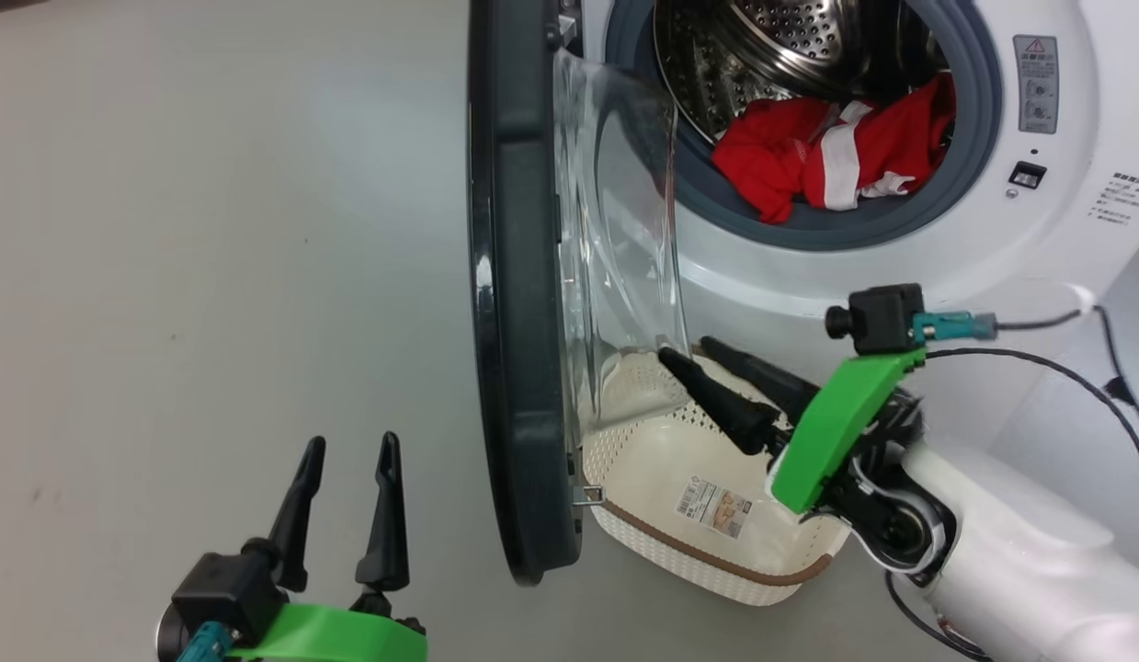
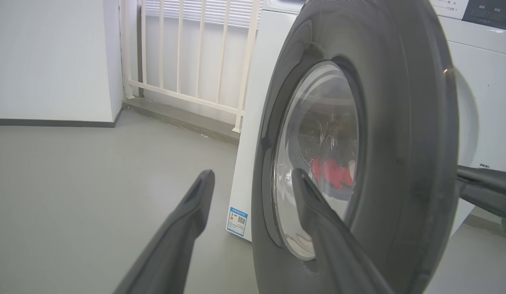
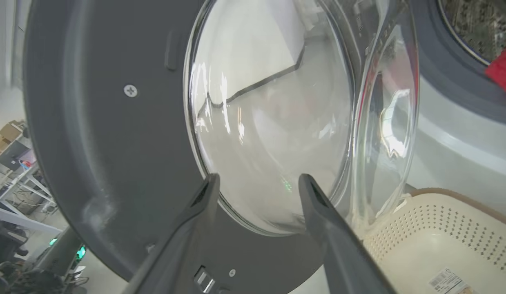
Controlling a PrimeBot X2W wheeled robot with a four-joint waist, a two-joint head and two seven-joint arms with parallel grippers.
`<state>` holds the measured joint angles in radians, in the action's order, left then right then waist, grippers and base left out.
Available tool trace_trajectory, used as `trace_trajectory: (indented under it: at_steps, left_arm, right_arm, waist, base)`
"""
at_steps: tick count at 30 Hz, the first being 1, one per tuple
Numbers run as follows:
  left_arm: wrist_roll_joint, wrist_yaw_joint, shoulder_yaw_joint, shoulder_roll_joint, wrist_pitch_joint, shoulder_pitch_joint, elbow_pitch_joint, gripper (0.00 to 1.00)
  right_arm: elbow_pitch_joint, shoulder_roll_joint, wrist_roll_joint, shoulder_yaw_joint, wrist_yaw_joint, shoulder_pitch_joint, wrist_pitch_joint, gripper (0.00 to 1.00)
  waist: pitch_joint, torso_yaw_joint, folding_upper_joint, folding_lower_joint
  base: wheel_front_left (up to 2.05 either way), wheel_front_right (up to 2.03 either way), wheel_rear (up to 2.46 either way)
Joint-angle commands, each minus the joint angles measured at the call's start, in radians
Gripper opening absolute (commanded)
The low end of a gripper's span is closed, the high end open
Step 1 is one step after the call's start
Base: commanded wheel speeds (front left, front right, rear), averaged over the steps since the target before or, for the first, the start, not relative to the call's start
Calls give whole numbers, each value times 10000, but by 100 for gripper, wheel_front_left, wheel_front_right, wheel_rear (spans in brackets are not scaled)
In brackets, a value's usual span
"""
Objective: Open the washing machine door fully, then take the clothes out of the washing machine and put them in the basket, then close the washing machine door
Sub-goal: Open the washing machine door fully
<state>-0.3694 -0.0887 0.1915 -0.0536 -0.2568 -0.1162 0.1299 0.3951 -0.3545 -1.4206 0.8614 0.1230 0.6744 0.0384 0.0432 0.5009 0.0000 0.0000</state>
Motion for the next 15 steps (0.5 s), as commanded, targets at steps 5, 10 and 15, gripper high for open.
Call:
trace_trajectory:
  at_steps: [5,10,15]
  left_arm:
    - [234,15,-255,-373,-39,-13,-117,100]
    - [322,-51,-298,-411,-43,46,-144,100]
    - [478,-130,-518,-352,-46,191,-603,100]
  right_arm:
    - [867,29,2331,298,77,-327,-2157,100]
    - [1689,368,4029,-289,77,-687,-2947,100]
    - [1688,810,6003,-2139,77,-1202,-2995,100]
  waist:
    - [-251,-141,0,0]
    - [-384,-229,0,0]
    - [-372,-338,0,0]
  base:
    - [0,0,0]
    - [0,0,0]
    - [0,0,0]
